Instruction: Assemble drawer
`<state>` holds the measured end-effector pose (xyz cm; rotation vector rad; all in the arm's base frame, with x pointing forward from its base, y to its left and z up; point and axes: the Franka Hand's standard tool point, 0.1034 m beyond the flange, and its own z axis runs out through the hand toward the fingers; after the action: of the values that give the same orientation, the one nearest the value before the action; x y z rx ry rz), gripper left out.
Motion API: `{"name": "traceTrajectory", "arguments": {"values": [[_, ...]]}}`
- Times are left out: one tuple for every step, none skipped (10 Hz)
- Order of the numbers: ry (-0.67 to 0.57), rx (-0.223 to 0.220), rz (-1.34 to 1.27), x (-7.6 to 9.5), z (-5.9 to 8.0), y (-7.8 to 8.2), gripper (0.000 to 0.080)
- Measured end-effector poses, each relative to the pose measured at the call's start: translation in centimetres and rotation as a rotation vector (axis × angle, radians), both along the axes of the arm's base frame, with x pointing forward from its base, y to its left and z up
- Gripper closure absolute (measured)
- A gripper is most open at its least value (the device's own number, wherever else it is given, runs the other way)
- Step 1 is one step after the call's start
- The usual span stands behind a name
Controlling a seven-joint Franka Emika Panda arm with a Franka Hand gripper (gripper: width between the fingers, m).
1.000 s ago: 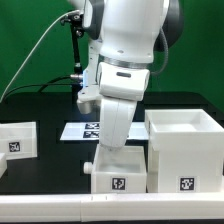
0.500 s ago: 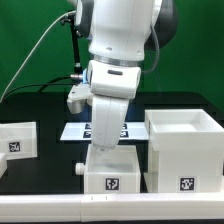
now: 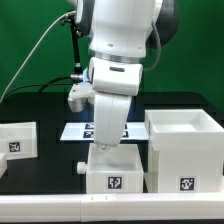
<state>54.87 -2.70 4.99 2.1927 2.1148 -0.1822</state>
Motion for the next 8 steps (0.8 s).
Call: {"name": "traceTrajectory", "arguments": {"values": [[0.000,0.000,0.000,0.0,0.0,0.0,0.0761],[0.000,0.001,0.001,0.0,-0.1,0.1,0.0761],[-0.005,0.004,0.005,0.1,0.0,0.3,0.0761],[-0.006,0.004,0.007,0.3,0.1,0.4,0.0761],[-0.013,0.004,0.007,0.9,0.4,0.6,0.0761],[-0.014,0.007,0.013,1.1,0.5,1.2,0.0761],[-0.016,0.010,0.018,1.0,0.4,1.6,0.0761],[-0.018,0.012,0.019,0.9,0.3,2.0,0.0761]]}}
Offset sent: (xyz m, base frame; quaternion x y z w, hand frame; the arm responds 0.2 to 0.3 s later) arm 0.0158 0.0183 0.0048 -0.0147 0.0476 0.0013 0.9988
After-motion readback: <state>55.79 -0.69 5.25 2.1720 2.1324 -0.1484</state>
